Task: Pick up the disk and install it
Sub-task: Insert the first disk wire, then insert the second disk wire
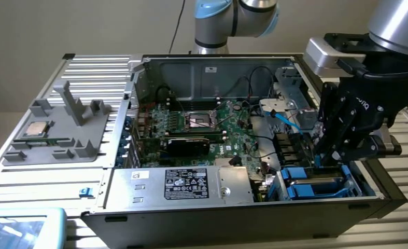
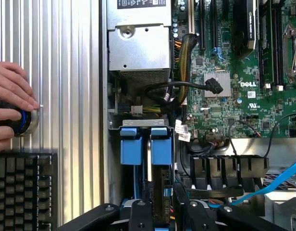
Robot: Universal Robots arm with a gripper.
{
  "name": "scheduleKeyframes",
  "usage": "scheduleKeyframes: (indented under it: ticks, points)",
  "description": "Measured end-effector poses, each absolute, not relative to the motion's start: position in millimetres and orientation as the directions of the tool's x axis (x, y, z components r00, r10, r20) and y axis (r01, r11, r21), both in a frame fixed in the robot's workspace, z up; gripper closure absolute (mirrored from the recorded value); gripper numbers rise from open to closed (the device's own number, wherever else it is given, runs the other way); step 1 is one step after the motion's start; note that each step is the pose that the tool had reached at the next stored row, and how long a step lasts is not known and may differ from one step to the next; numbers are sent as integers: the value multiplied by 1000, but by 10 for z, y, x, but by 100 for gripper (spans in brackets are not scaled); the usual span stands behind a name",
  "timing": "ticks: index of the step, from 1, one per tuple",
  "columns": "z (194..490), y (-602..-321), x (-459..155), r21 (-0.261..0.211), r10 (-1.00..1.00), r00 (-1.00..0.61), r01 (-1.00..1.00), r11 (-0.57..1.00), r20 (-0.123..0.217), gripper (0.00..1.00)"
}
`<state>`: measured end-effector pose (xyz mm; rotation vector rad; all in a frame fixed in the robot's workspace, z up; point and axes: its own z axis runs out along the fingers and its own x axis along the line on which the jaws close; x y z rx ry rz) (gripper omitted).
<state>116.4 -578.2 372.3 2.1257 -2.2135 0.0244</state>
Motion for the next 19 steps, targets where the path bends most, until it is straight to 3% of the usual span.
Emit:
scheduleKeyframes:
  ticks: [19]
  points:
    - [3757,-5779,1166,45,-997,-39,-998,42,66,70]
